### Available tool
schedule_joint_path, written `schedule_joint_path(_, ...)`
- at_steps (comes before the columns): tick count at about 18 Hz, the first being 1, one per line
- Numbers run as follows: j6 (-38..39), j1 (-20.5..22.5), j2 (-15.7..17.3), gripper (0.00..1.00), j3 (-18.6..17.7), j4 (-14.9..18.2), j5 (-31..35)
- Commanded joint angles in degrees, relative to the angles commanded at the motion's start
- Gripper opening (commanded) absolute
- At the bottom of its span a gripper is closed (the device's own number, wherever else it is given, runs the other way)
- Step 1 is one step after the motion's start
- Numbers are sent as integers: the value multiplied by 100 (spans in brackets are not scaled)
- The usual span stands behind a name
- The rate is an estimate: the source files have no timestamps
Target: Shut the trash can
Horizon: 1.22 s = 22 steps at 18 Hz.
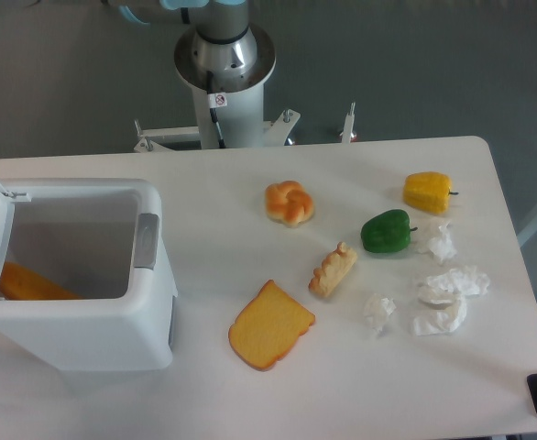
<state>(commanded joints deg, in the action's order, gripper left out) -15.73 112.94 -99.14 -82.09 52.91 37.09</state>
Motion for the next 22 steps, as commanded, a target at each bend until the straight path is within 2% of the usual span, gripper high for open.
schedule_joint_path(7,-185,140,-44,100,-105,0,764)
schedule_joint_path(14,-193,632,0,100,-176,17,835)
schedule_joint_path(19,-193,721,26,100,-272,9,1502)
schedule_joint_path(22,-246,852,35,100,-256,0,1529)
